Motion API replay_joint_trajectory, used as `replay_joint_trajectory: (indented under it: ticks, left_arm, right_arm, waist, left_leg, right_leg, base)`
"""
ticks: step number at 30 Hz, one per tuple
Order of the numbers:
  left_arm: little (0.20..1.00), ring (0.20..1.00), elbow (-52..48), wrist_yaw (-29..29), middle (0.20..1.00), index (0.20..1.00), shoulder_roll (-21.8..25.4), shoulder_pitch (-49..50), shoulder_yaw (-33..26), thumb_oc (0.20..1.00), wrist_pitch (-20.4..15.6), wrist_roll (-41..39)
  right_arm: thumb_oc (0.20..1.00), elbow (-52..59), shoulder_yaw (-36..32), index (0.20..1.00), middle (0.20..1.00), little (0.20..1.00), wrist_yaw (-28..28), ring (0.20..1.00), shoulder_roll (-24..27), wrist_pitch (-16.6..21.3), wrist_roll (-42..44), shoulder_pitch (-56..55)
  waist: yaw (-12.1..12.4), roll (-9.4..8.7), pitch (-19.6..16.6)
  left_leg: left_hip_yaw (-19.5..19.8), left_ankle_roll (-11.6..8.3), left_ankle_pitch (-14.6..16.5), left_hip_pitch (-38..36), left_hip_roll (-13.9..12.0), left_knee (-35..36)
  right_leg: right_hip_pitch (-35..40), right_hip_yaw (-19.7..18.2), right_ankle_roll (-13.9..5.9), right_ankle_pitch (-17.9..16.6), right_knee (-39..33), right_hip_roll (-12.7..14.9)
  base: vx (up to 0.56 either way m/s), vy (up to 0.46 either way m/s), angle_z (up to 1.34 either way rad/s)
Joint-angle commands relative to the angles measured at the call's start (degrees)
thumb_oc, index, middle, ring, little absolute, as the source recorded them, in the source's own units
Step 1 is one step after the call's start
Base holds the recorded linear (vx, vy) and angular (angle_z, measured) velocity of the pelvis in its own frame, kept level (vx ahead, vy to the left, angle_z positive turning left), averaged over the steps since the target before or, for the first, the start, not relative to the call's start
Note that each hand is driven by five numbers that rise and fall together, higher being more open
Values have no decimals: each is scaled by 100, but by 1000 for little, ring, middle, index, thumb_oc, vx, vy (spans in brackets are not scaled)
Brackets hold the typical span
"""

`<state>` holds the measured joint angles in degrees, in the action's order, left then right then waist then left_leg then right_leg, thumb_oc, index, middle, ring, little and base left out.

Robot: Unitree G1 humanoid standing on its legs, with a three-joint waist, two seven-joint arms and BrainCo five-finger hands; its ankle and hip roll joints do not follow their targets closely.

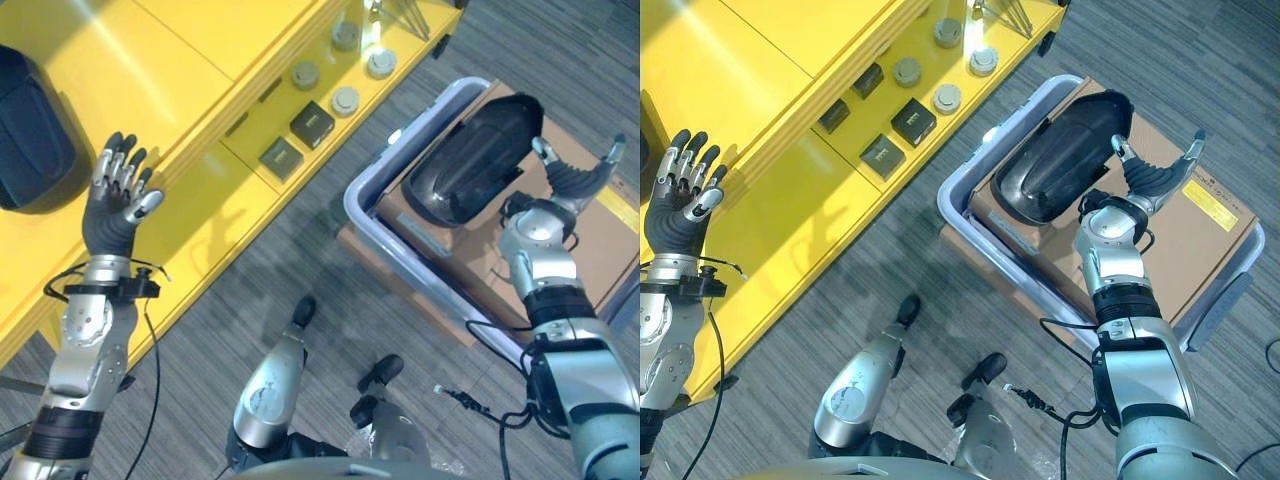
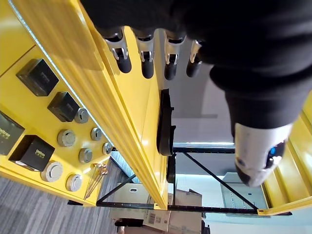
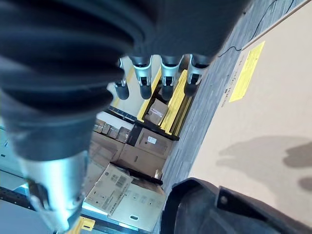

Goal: Move parts from the plastic box to the shelf.

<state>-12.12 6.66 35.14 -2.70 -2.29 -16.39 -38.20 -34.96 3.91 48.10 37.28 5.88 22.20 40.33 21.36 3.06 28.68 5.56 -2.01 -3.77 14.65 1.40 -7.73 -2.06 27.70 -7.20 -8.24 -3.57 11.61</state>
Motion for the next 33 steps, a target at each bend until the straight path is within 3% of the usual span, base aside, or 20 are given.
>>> replay_joint_trajectory:
  ticks: [1,10,12,13,19,25,33]
  left_arm:
    - [1000,1000,-237,-110,1000,1000,173,116,-173,1000,-416,-101]
    - [1000,1000,-129,-73,1000,1000,112,-43,-18,1000,-418,-66]
    - [1000,1000,-143,-62,1000,1000,111,-55,6,1000,-409,-69]
    - [1000,1000,-134,-60,1000,1000,100,-53,18,1000,-422,-60]
    - [1000,1000,-118,-12,1000,1000,102,-78,59,1000,-520,-76]
    - [1000,1000,-87,23,1000,1000,78,-159,108,1000,-506,-37]
    - [1000,1000,-35,40,1000,1000,46,-205,220,1000,-574,-20]
  right_arm:
    - [1000,36,433,1000,1000,1000,-140,1000,223,45,20,111]
    - [1000,-452,717,1000,1000,1000,-221,1000,37,-86,27,325]
    - [1000,-482,727,1000,1000,1000,-212,1000,33,-81,44,318]
    - [1000,-502,735,1000,1000,1000,-216,1000,25,-70,49,307]
    - [1000,-645,698,1000,1000,1000,-370,1000,88,-11,153,221]
    - [1000,-969,816,1000,1000,1000,-621,1000,30,-460,225,253]
    - [1000,-1739,1031,1000,1000,1000,-829,1000,-64,-553,184,261]
  waist:
    - [-22,-37,-237]
    - [3,34,-145]
    - [-4,46,-103]
    - [-7,35,-110]
    - [-55,53,-11]
    - [-57,55,14]
    - [-26,138,55]
  left_leg:
    - [-167,36,200,265,114,-26]
    - [-153,20,296,298,132,-39]
    - [-185,56,185,365,156,-51]
    - [-151,22,292,312,137,-30]
    - [-203,64,177,431,167,-38]
    - [-195,28,299,405,151,-60]
    - [-186,39,289,438,181,-95]
  right_leg:
    - [-75,-122,-166,423,313,27]
    - [-149,-177,-213,504,394,56]
    - [-208,-110,-177,419,406,91]
    - [-181,-182,-219,499,409,63]
    - [-352,-146,-188,399,452,105]
    - [-380,-233,-235,485,504,97]
    - [-419,-191,-240,474,557,153]
  base:
    - [0,0,0]
    - [-4,22,3]
    - [-15,14,6]
    - [37,-25,6]
    - [-40,22,0]
    - [29,-7,-1]
    - [0,0,0]
